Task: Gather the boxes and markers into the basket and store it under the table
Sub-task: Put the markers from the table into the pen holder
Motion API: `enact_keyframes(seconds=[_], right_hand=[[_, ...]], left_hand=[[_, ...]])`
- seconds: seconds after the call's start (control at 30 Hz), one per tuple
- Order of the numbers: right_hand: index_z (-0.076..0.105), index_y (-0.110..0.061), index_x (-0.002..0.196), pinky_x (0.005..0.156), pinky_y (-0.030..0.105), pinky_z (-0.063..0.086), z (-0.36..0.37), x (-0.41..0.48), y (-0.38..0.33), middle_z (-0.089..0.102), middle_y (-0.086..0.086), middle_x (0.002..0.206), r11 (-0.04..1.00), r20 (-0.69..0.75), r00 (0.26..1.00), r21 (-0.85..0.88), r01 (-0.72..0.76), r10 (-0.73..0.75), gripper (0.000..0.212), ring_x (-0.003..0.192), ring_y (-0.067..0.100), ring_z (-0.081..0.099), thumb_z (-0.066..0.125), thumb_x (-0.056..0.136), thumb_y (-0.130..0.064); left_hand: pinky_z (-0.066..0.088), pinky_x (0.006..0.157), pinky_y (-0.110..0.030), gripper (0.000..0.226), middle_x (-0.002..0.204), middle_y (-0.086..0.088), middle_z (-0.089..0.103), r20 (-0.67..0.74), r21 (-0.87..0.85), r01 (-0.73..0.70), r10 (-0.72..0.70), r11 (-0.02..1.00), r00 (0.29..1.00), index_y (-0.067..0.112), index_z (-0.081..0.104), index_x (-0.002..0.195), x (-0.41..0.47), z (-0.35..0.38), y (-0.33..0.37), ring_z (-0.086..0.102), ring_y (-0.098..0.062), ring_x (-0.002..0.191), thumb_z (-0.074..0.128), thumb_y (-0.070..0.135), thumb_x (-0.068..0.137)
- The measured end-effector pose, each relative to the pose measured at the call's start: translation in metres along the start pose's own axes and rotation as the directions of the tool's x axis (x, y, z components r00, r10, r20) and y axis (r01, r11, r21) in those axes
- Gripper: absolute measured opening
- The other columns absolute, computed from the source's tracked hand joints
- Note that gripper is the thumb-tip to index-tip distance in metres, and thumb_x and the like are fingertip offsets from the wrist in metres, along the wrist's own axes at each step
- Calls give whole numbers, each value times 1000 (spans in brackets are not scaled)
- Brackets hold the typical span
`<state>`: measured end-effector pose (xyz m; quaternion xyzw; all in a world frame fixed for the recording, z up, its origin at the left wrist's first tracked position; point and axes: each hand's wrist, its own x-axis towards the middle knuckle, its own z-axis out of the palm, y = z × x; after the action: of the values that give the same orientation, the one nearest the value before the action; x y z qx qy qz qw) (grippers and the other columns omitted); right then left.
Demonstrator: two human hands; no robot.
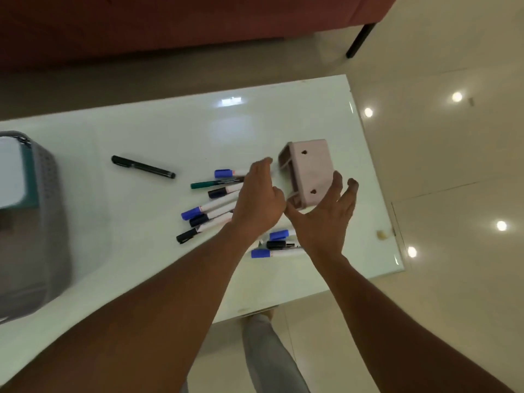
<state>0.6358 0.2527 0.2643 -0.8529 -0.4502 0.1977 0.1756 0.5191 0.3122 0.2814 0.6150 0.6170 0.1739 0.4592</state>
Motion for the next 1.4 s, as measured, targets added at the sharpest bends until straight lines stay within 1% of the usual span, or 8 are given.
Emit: enact_keyframes(seconds=[0.17,0.33,0.57,0.77,0.9,1.1,1.23,1.4], right_hand=[[27,-23,145,97,37,48,-3,10,11,41,4,139,953,44,995,286,-99,90,88,120,24,48,79,75,-35],[52,-24,120,81,36,51,-41,51,26,61,-10,106,851,147,984,501,-160,99,47,95,18,61,72,78,-33],[70,-16,116,77,40,58,-71,134,45,74,0,110,711,559,823,537,-454,104,33,95,30,71,62,91,-36],[69,-8,116,74,30,53,-54,154,48,74,4,97,725,543,837,549,-416,68,39,82,17,69,52,100,-39],[72,-25,103,81,30,54,-48,148,52,75,-5,95,778,516,856,527,-344,29,34,88,13,70,47,100,-47],[67,-16,87,78,32,50,-36,97,70,70,3,87,780,6,888,475,-408,461,23,82,23,63,51,87,-32],[69,-9,91,68,21,41,-23,6,88,67,2,82,965,61,997,256,-58,44,17,79,22,61,56,81,-2],[70,-10,113,82,34,55,1,-35,94,71,3,106,889,329,835,28,458,-441,34,99,25,63,66,81,2]], left_hand=[[22,117,-29,81,163,2,17,109,-61,123,-116,991,987,21,13,155,32,-2,7,20,-17,148,47,-6,87],[35,114,-43,52,147,1,47,203,-136,139,-110,981,973,26,40,144,50,-10,14,44,-20,134,55,18,95],[48,66,-30,27,86,0,72,71,-121,70,-62,990,996,18,71,109,42,14,1,62,-17,74,50,30,97],[56,69,-31,21,86,1,74,-17,-187,99,-105,977,994,14,74,100,37,45,1,68,-13,72,59,27,93],[45,65,-11,36,104,2,72,-61,-139,149,-158,979,986,12,67,115,34,56,-1,64,-5,80,53,38,95],[41,56,-33,26,65,-3,57,-200,31,162,-153,986,968,8,55,80,-18,58,-12,51,-16,58,42,20,99],[40,51,-26,14,68,-2,58,-206,134,243,-213,961,955,12,57,86,-57,62,-31,52,-12,60,49,16,96],[31,48,-18,27,60,4,49,-132,239,364,-341,900,931,14,52,76,-94,79,-40,50,-9,56,47,24,100]])
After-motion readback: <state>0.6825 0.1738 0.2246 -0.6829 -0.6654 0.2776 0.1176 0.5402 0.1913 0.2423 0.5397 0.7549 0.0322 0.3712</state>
